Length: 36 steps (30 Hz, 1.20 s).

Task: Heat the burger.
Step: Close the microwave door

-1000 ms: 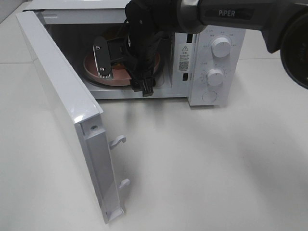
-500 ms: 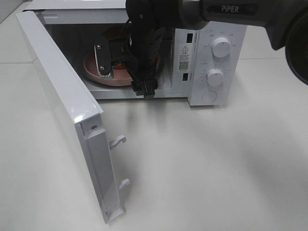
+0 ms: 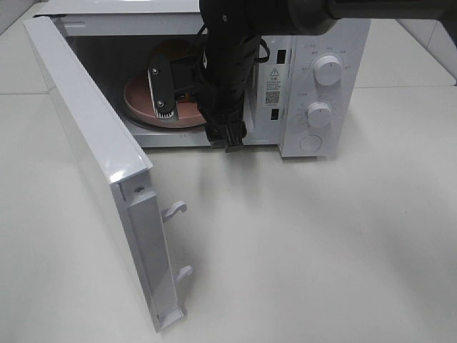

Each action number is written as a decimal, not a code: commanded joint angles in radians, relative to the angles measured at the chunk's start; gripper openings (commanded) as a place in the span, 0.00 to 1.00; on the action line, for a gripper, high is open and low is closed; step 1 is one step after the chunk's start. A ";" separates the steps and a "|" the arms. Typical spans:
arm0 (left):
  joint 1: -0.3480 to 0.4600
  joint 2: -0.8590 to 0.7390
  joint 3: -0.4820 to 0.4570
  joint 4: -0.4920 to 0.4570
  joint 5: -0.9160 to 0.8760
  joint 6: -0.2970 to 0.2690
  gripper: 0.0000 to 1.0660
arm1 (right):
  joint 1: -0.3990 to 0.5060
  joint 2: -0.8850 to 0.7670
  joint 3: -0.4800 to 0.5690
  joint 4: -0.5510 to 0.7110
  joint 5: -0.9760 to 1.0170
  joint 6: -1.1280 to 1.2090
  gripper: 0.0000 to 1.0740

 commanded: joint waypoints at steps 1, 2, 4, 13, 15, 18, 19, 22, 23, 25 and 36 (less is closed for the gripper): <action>0.003 -0.013 -0.001 -0.006 -0.001 -0.001 0.96 | -0.001 -0.023 0.023 0.000 -0.003 0.008 0.71; 0.003 -0.013 -0.001 -0.006 -0.001 -0.001 0.96 | -0.001 -0.041 0.045 0.000 -0.010 0.010 0.71; 0.003 -0.013 -0.001 -0.006 -0.001 -0.001 0.96 | -0.001 -0.063 0.081 0.000 -0.026 0.011 0.71; 0.003 -0.013 -0.001 -0.006 -0.001 -0.001 0.96 | -0.001 -0.145 0.206 0.003 -0.050 0.048 0.71; 0.003 -0.013 -0.001 -0.006 -0.001 -0.001 0.96 | -0.002 -0.165 0.229 0.003 -0.054 0.060 0.71; 0.003 -0.013 -0.001 -0.006 -0.001 -0.001 0.96 | -0.002 -0.192 0.266 0.003 -0.057 0.065 0.71; 0.003 -0.013 -0.001 -0.006 -0.001 -0.001 0.96 | -0.002 -0.214 0.294 0.003 -0.058 0.080 0.71; 0.003 -0.013 -0.001 -0.006 -0.001 -0.001 0.96 | -0.001 -0.222 0.306 0.003 -0.058 0.090 0.71; 0.003 -0.013 -0.001 -0.006 -0.001 -0.001 0.96 | -0.001 -0.244 0.331 0.003 -0.062 0.111 0.71; 0.003 -0.013 -0.001 -0.006 -0.001 -0.001 0.96 | -0.001 -0.269 0.354 0.003 -0.061 0.133 0.71; 0.003 -0.013 -0.001 -0.006 -0.001 -0.001 0.96 | -0.001 -0.435 0.484 0.000 -0.050 0.225 0.71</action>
